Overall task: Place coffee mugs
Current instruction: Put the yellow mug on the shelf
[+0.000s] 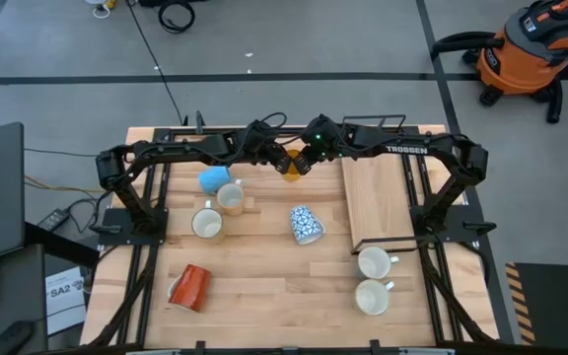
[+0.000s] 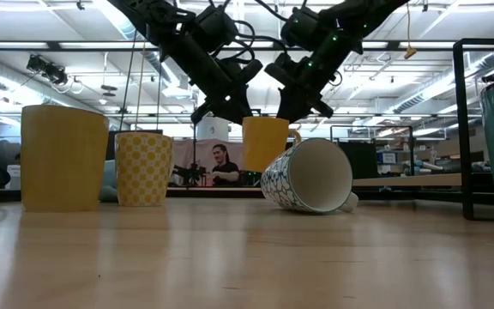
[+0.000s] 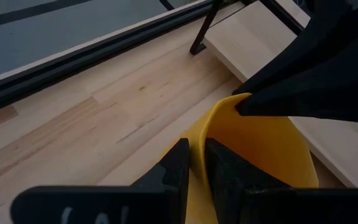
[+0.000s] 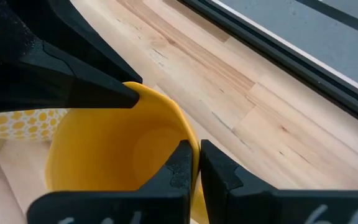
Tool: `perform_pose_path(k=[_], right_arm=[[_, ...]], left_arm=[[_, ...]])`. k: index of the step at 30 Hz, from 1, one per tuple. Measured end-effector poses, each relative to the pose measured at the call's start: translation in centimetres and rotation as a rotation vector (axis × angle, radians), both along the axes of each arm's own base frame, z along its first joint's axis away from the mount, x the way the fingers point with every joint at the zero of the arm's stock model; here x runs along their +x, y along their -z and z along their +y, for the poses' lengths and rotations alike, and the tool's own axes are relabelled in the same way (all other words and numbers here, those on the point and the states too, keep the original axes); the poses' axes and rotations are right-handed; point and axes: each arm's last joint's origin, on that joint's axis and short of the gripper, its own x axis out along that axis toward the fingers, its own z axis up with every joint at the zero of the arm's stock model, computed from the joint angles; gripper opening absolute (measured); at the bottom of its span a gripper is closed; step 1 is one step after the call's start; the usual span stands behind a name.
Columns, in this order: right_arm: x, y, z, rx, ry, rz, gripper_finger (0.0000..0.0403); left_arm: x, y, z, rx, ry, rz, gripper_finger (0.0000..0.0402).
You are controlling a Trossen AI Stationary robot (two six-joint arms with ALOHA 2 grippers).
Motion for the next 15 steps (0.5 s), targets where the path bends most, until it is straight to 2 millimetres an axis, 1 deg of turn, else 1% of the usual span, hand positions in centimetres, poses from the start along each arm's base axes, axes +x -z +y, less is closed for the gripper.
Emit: perform_pose_path(k=[8, 15], right_arm=[[-0.29, -0.11, -0.85, 0.028, -0.003, -0.025, 0.0021], [-0.33, -0.10, -0.84, 0.038, -0.002, -0.025, 0.0021]], left_arm=[[0.01, -0.09, 0.35, -0.003, -0.026, -0.027, 0.0055], [0.02, -0.05, 0.38, -0.001, -0.018, -0.027, 0.0055]])
